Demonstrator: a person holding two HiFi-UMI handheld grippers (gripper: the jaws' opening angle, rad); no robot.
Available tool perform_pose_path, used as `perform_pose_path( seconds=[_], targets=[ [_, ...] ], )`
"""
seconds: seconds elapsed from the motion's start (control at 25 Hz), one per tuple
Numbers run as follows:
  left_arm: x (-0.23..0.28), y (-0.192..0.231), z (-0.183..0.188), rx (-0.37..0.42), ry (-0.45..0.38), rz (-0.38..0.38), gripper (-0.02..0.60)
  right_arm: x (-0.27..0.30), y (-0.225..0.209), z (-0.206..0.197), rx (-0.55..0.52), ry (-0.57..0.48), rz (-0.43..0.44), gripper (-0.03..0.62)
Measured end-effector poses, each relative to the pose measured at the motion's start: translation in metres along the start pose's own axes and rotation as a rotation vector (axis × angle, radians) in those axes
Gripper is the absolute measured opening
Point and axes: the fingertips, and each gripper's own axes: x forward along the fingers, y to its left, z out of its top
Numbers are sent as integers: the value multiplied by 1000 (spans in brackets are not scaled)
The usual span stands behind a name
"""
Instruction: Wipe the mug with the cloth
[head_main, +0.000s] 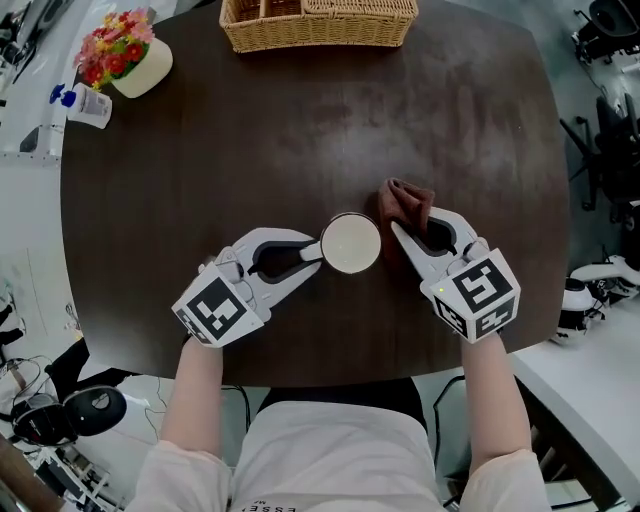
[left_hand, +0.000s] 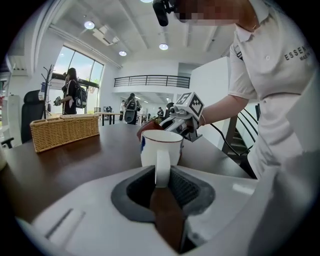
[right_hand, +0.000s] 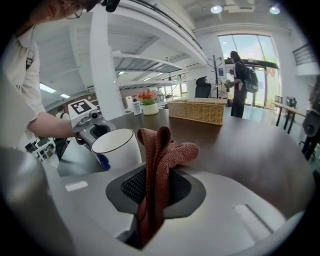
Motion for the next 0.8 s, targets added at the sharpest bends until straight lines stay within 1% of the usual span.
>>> perform_pose_path(
  seconds=[0.12, 0.2, 0.28, 0.32, 0.36, 0.6, 0.8],
  targets=[
    [0, 3, 3, -26, -3, 21, 80, 11, 15, 3, -106, 38, 73, 83],
    [0, 3, 0, -39, 1, 27, 80, 12, 28, -2, -196, 77, 104, 80],
    [-1, 3, -1, -55, 5, 32, 80, 11, 38, -15, -321, 137, 105, 81],
    [-1, 4, -1, -61, 5, 37, 80, 10, 41, -20, -364, 159, 99, 82],
    [-1, 4, 0, -64, 5, 41, 80, 9, 44, -25, -384, 173, 95, 83],
    [2, 4, -1, -67, 5, 49, 80, -3, 65, -43, -352, 184, 121, 83],
    [1, 4, 1, -94, -20, 46, 81, -10, 94, -54, -366, 193, 198, 83]
  ],
)
